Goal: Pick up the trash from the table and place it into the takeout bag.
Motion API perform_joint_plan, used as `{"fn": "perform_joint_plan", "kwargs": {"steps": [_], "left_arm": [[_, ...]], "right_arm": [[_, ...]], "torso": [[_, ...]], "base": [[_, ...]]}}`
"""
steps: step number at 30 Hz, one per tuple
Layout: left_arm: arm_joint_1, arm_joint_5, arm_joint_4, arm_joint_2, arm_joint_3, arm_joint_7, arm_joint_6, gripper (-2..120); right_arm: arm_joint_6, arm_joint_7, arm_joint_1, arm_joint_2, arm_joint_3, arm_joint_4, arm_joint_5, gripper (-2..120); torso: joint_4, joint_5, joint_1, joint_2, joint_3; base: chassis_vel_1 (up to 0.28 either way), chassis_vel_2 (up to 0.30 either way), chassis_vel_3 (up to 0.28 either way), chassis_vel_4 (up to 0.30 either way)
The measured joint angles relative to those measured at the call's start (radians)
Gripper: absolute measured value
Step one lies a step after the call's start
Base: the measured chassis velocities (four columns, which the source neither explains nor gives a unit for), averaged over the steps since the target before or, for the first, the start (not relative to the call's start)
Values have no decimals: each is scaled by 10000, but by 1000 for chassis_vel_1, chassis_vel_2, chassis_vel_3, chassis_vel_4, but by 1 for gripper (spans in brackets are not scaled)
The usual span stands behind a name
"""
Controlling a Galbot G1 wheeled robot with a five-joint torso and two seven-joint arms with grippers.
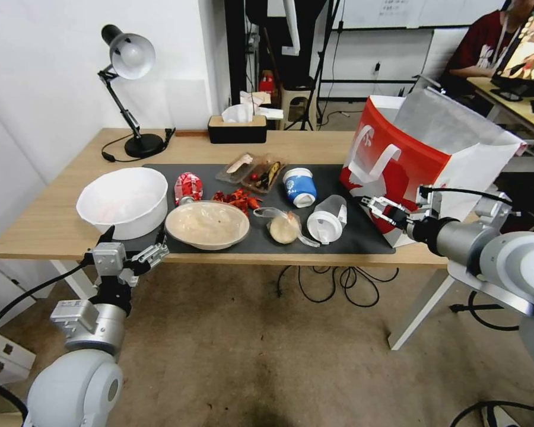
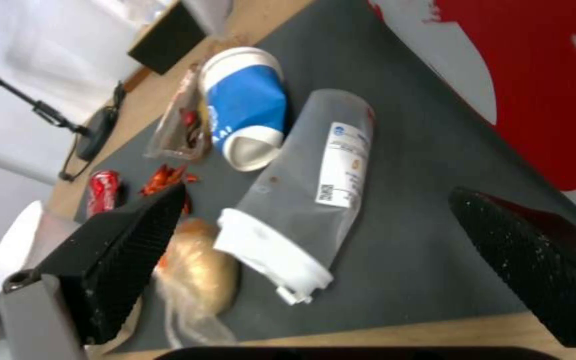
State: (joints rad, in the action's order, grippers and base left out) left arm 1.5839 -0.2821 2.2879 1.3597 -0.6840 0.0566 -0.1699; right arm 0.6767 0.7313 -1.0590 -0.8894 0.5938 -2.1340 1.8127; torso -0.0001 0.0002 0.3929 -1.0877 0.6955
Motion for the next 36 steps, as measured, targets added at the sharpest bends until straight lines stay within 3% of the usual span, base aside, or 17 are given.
{"fn": "perform_joint_plan", "kwargs": {"steps": [18, 36], "left_arm": [[34, 256, -218, -15, -9, -155, 252, 100], [30, 259, -246, -12, -31, -185, 289, 100]], "right_arm": [[-177, 160, 968, -1295, -918, 1238, 62, 100], [-227, 435, 921, -1844, -1196, 1399, 2, 100]], "torso": [[0, -3, 0, 0, 0], [0, -2, 0, -1, -1]], "base": [[0, 0, 0, 0], [0, 0, 0, 0]]}}
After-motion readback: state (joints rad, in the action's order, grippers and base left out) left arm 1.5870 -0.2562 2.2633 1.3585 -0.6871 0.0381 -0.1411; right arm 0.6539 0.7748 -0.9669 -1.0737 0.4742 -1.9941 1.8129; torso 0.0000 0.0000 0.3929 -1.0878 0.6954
